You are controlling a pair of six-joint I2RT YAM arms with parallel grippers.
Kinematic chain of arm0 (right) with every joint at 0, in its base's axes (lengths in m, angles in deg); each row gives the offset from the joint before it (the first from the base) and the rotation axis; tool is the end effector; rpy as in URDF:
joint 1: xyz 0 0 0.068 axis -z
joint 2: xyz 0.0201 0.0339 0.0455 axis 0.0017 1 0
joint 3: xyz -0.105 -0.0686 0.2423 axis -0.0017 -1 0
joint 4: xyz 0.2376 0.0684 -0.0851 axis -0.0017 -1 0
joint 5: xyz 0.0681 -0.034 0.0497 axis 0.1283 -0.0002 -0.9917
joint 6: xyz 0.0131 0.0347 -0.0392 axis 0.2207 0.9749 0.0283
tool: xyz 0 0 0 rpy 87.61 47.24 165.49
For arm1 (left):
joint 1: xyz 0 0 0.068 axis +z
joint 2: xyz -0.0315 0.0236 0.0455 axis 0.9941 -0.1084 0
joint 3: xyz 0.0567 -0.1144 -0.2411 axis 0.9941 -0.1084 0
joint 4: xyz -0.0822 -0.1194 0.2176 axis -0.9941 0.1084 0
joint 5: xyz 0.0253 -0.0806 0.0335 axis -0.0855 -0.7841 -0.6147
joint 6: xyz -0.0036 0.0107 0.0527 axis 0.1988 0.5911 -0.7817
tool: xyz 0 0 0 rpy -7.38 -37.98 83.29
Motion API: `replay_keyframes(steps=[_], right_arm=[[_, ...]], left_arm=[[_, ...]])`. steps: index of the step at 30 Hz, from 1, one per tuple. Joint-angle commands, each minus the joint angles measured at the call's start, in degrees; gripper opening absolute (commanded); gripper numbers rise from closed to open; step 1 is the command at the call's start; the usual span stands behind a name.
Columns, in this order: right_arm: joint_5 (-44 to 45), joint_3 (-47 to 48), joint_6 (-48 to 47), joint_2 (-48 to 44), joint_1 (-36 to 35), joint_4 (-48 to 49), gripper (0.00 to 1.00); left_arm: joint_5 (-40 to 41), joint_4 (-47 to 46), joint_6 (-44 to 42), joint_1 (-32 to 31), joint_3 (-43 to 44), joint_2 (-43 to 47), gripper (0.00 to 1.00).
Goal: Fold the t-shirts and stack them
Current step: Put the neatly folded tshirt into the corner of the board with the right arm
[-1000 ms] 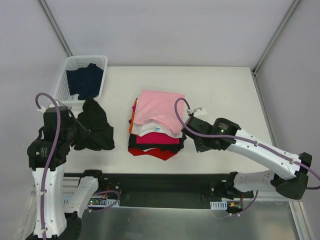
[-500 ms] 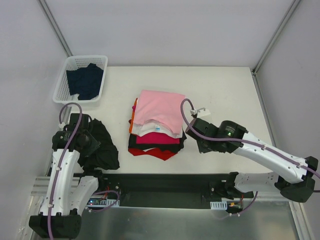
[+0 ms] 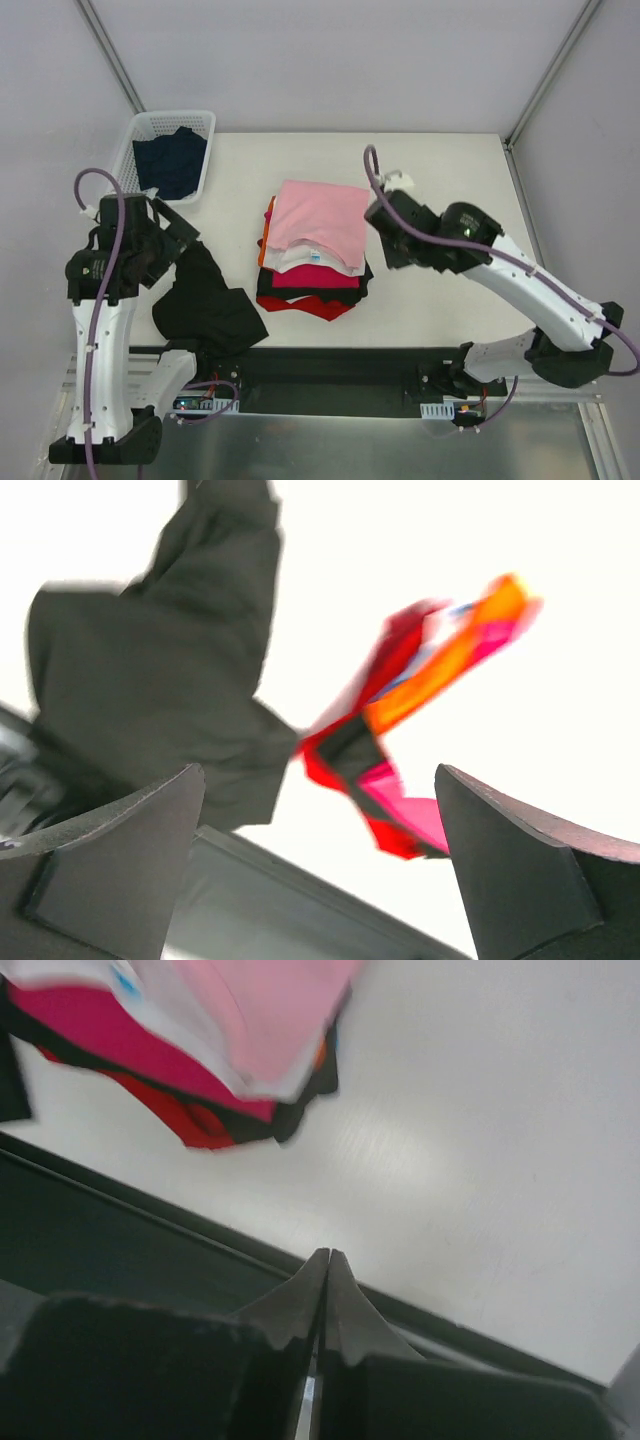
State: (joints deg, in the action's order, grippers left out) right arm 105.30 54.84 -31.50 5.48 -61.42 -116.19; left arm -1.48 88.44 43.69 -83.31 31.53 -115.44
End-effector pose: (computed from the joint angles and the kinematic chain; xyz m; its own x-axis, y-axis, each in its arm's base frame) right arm 0.1162 0.1776 0.3987 -0.6006 -0.5167 -0.6101 -0.4950 0.8396 -0.2237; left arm 0.1294 0.0049 0.3876 -0.4436 -0.6952 -0.5656 -0.5481 0.7098 -0.4425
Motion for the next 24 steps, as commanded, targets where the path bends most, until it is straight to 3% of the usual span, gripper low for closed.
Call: replay_keyframes(steps=[1,5,8,15,18,21,22,24], right_arm=[[-1.1,19.6,-10.6,10.8,3.3,4.9,0.01],[-16.6,27.1,-15.0,19.6,5.4,8.4,0.01],[-22.8,34.1,-15.2,28.2,7.2,7.0,0.01],[-23.4,36.6,-16.4,36.0,10.9,7.5,0.01],[-23.2,32.9,-15.6,34.5,14.3,7.9,0.08],[-21.9,29.3,-12.5,30.8,19.8,7.8,0.37],[-21.1,28.6,-10.7,30.1,21.6,7.4,0.41],[-20.3,26.6,-9.2,29.2,26.3,6.4,0.36]], left_arm=[[-2.4,0.4,2.1,0.5,9.1,1.7,0.99],[-8.0,-1.7,1.4,0.5,8.1,4.2,0.99],[-11.5,-3.8,-0.2,0.5,3.8,4.9,0.99],[-14.5,-13.2,-6.6,0.4,-5.9,-2.8,0.99],[-14.5,-17.9,-8.6,0.5,-7.0,-9.5,0.99],[-16.4,-20.9,-10.5,0.5,-4.0,-16.8,0.99],[-17.2,-21.5,-11.3,0.5,-1.9,-20.8,0.99],[-17.9,-23.4,-11.8,0.4,0.1,-24.9,0.99]])
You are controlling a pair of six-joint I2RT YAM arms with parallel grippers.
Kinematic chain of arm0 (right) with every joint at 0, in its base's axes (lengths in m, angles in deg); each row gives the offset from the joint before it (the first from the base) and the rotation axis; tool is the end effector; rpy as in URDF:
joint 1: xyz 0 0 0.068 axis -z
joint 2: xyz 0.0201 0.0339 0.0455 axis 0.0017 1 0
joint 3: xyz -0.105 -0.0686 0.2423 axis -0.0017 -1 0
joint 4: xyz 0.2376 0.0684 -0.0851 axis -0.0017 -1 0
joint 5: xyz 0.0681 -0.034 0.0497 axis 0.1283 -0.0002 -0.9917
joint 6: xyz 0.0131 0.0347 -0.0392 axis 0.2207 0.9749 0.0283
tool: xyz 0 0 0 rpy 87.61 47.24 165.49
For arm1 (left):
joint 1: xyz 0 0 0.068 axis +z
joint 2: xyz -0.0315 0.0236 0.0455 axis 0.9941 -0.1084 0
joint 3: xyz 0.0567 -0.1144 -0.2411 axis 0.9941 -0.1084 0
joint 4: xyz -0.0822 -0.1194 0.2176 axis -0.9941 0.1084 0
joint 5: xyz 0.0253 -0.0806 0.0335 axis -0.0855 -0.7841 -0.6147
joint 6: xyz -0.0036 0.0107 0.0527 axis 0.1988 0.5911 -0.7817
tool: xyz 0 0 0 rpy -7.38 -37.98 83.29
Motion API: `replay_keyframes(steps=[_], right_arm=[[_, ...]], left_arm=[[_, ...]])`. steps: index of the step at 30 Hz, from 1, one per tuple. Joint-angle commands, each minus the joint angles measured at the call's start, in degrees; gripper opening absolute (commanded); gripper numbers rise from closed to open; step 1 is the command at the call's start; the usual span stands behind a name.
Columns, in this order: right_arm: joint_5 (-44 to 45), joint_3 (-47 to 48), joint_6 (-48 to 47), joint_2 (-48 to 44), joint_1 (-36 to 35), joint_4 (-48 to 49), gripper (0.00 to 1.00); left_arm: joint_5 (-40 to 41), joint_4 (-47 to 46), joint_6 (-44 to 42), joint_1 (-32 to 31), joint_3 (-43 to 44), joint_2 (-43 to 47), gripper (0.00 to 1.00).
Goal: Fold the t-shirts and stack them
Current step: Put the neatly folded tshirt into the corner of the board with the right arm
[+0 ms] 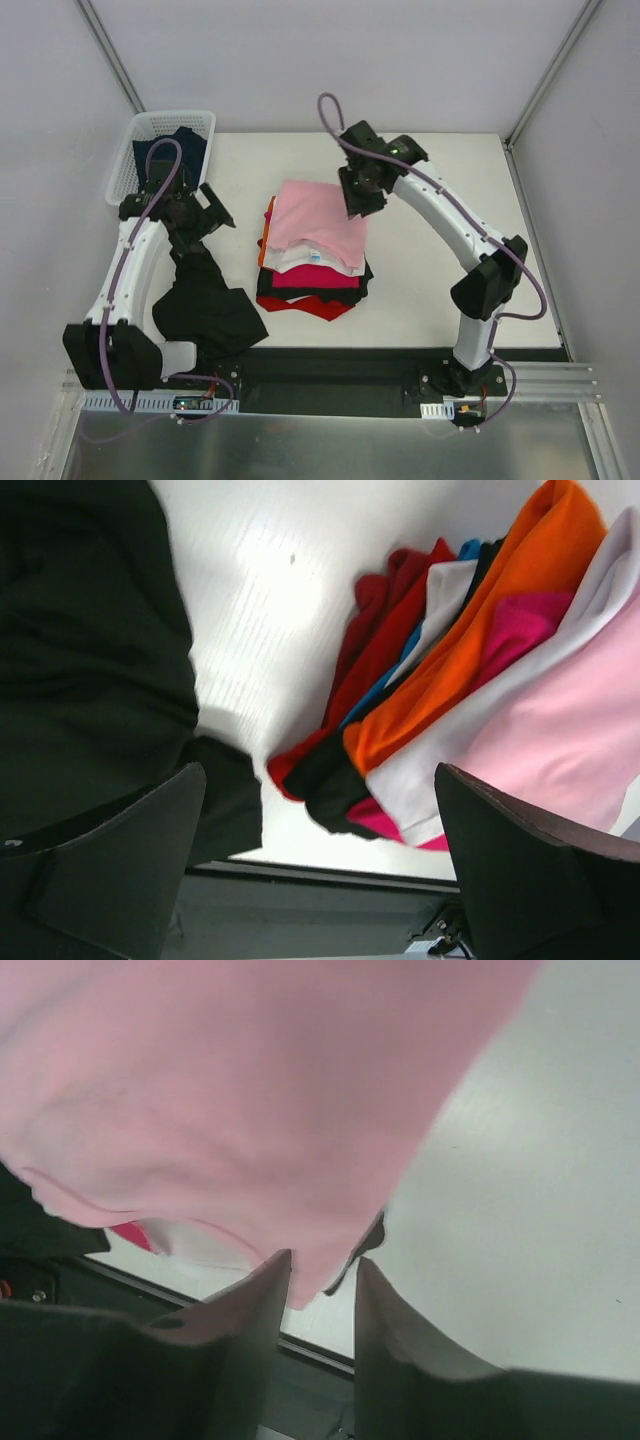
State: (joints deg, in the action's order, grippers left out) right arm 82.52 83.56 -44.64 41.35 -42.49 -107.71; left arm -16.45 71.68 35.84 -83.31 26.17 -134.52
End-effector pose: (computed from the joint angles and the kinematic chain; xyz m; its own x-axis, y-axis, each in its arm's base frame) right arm 0.2919 0.2621 0.3683 -0.6831 -0.4994 -0.5329 -0.5750 0.8177 -0.0291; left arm 0.2373 -0.0035 0.3257 -0.6871 -0.5897 -0.4244 -0.3973 0.7940 -0.4601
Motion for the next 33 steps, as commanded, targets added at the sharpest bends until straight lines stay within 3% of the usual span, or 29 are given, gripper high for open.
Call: replay_keyframes(steps=[1,2,3,4,7,9,10,16,22,24,33], right_arm=[[3.4,-3.0,4.1,-6.8,8.7,-2.5,0.12],[4.1,-4.5,4.1,-6.9,10.4,-2.6,0.03],[4.7,-5.7,4.0,-7.0,11.0,-2.9,0.01],[6.0,-6.5,3.6,-7.0,11.4,-2.9,0.01],[6.6,-10.8,3.2,-7.1,13.1,-2.0,0.01],[6.1,-14.3,3.9,-6.8,14.2,-0.7,0.01],[5.1,-15.2,4.1,-6.2,14.4,-0.3,0.01],[1.6,-17.8,6.8,-4.8,14.4,-0.5,0.01],[-11.1,-19.2,7.3,-10.1,11.2,2.4,0.01],[-12.1,-18.6,6.0,-10.5,9.3,3.1,0.01],[-21.4,-8.9,3.9,-1.9,4.9,3.9,0.01]], left_arm=[[-3.3,-7.2,-4.4,0.3,7.4,-9.8,0.99],[-3.8,-7.7,-4.6,0.2,8.5,-11.8,0.99],[-3.9,-8.3,-4.8,0.2,9.6,-13.8,0.99],[-3.6,-8.3,-5.4,0.2,11.9,-17.5,0.99],[-2.1,-8.4,-6.1,0.2,15.8,-23.6,0.81],[-0.6,-8.2,-6.1,0.2,17.6,-26.2,0.76],[-0.2,-7.4,-5.5,0.2,19.1,-28.7,0.68],[-0.4,-3.5,-4.0,-0.3,21.8,-36.5,0.53],[-2.4,-3.4,-5.8,-4.2,16.2,-34.1,0.08],[-2.4,-3.4,-6.0,-5.1,13.9,-32.4,0.02],[-4.2,-3.3,-5.4,-5.2,12.5,-35.0,0.00]])
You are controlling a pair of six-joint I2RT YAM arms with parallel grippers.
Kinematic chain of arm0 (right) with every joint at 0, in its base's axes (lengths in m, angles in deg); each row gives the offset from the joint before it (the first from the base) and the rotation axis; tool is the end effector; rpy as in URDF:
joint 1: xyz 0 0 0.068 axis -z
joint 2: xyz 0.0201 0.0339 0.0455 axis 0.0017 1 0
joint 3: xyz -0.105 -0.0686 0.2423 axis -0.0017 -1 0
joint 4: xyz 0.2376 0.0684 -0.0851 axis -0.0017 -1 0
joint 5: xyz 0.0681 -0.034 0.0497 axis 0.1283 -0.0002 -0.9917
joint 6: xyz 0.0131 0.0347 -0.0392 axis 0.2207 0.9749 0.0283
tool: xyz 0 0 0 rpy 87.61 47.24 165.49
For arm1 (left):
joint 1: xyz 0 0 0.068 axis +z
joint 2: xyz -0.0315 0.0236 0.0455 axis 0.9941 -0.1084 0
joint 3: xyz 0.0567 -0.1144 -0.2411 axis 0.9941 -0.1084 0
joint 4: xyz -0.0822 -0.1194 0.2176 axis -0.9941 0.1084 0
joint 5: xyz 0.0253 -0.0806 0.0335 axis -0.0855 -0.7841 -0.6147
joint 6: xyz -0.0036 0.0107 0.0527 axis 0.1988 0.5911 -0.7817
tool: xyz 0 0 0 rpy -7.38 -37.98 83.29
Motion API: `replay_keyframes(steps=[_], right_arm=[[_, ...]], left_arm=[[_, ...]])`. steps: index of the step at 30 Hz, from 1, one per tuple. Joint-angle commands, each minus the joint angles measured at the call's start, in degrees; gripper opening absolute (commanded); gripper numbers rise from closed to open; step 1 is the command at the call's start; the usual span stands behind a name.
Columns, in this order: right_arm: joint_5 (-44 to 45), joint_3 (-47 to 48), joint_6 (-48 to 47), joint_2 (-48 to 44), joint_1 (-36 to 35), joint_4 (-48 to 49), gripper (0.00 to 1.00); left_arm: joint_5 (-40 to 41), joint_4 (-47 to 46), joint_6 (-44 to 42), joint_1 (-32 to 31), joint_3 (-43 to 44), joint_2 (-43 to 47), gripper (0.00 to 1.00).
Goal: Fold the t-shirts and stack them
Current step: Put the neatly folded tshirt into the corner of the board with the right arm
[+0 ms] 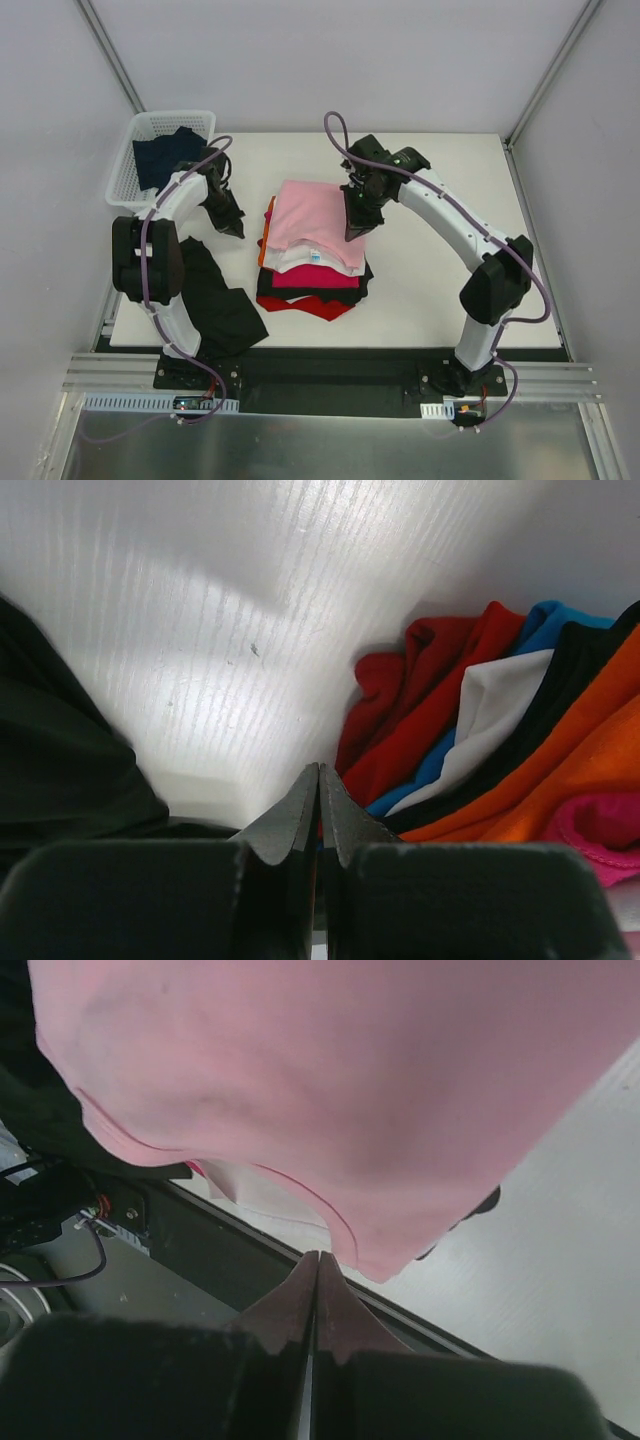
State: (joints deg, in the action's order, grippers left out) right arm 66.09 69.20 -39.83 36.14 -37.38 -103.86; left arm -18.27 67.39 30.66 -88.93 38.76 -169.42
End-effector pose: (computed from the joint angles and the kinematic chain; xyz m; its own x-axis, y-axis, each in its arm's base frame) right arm 0.2921 0.2311 0.3318 -0.8169 -0.4057 -0.4100 -0.5281 0.8119 0.2487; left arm 0.3647 -0.0395 0.2228 -0.8801 -0.4296 -0.2022 -0.3541 0.8775 -0.3234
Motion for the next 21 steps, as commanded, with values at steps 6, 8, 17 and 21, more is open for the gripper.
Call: replay_keyframes(steps=[6,8,17,21], right_arm=[[-5.7,5.6,-1.9,6.5,-2.6,-1.4,0.01],[-4.9,5.3,-2.2,6.6,-3.8,-2.5,0.01],[-1.6,-2.4,-0.6,-0.2,-5.7,-2.6,0.01],[2.2,-5.2,0.4,-5.6,-5.7,-3.5,0.01]], left_arm=[[-0.2,3.0,0.9,-0.1,-0.9,-3.5,0.01],[2.1,5.1,1.2,-0.5,-0.3,-5.5,0.01],[6.1,5.8,2.5,-2.5,4.0,-13.0,0.00],[6.3,5.7,2.6,-4.6,6.9,-16.8,0.00]])
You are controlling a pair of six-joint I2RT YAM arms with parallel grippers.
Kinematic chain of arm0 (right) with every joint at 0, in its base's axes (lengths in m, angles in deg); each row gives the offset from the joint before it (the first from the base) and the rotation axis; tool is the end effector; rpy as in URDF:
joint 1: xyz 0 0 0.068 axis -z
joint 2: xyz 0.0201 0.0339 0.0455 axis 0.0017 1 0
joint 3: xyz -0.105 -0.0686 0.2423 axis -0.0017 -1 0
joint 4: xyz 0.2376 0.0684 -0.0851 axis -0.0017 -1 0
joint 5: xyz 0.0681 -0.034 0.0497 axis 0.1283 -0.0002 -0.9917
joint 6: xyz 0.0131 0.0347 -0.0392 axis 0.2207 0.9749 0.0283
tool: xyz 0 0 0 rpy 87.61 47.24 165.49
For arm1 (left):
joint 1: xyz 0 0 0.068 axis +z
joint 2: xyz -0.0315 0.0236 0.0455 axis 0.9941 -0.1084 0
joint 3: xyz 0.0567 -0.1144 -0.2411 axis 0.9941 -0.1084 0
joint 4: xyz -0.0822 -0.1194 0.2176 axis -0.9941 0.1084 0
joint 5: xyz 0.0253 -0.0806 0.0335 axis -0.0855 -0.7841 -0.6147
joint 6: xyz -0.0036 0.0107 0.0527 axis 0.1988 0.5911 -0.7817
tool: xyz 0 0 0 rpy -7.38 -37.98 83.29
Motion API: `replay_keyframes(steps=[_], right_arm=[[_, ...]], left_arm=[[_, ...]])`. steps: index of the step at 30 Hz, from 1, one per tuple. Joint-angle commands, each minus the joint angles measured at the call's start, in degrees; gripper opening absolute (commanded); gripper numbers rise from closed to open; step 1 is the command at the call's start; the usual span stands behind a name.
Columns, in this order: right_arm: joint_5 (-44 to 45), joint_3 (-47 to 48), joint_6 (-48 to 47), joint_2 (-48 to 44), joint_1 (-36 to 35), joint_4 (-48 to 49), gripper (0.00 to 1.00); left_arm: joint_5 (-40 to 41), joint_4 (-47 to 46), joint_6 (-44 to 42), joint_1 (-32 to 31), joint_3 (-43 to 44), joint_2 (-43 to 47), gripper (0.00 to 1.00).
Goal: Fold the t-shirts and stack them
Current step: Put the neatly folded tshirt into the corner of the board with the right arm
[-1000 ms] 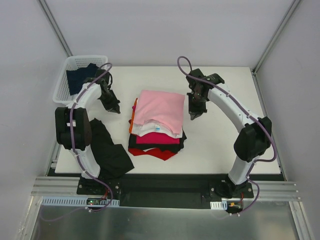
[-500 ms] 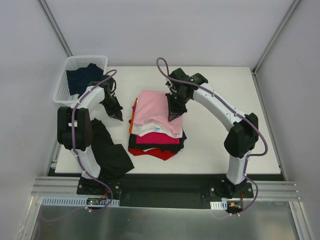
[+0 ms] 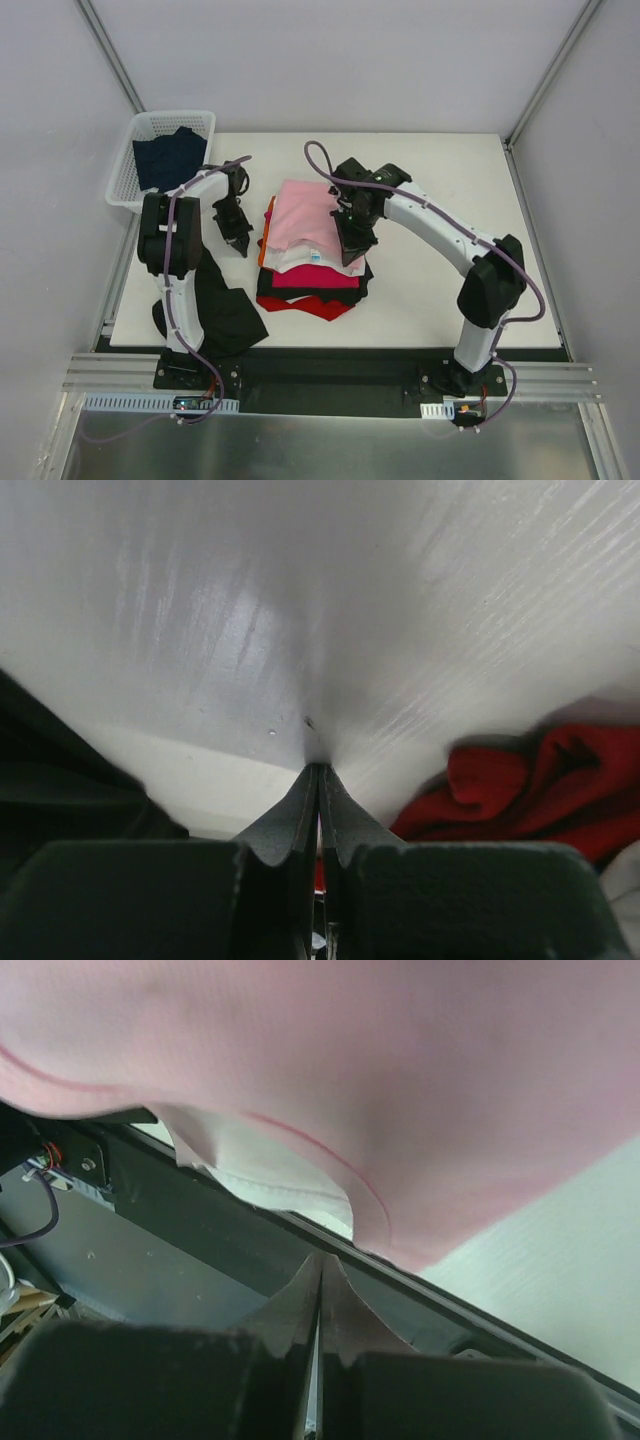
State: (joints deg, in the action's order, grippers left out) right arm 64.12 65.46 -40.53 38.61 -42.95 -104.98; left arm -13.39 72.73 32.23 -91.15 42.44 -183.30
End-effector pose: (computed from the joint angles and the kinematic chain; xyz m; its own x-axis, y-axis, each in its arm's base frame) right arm 0.2697 0.2613 0.2970 -0.8000 -0.5253 -0.2901 -0.5946 0.7590 0.2653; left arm 0.3822 -0.0531 0.1507 -0.9058 -0.4236 -0.0102 -0.4192 0.8993 -0.1243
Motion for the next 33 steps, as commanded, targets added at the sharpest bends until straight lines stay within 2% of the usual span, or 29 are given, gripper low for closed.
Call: replay_keyframes(steps=[1,7,10,22,33], right_arm=[[5.0,-1.6,1.2,-9.0,0.0,-2.7,0.01],[14.8,-0.4,1.9,-16.0,0.1,-6.3,0.01],[17.0,-1.1,2.3,-18.3,0.2,-7.1,0.01],[18.5,-7.3,3.2,-23.6,0.8,-8.3,0.01],[18.6,-10.2,4.1,-26.3,1.4,-8.3,0.01]], left_arm=[[1.3,0.3,1.1,-3.0,3.6,-3.6,0.00],[0.4,0.0,2.6,-8.3,6.7,-7.4,0.00],[-1.0,-0.2,3.9,-11.5,8.6,-9.0,0.00],[-8.0,-0.9,7.3,-22.7,21.0,-15.2,0.01],[-10.9,-0.5,13.0,-30.8,20.8,-14.8,0.00]])
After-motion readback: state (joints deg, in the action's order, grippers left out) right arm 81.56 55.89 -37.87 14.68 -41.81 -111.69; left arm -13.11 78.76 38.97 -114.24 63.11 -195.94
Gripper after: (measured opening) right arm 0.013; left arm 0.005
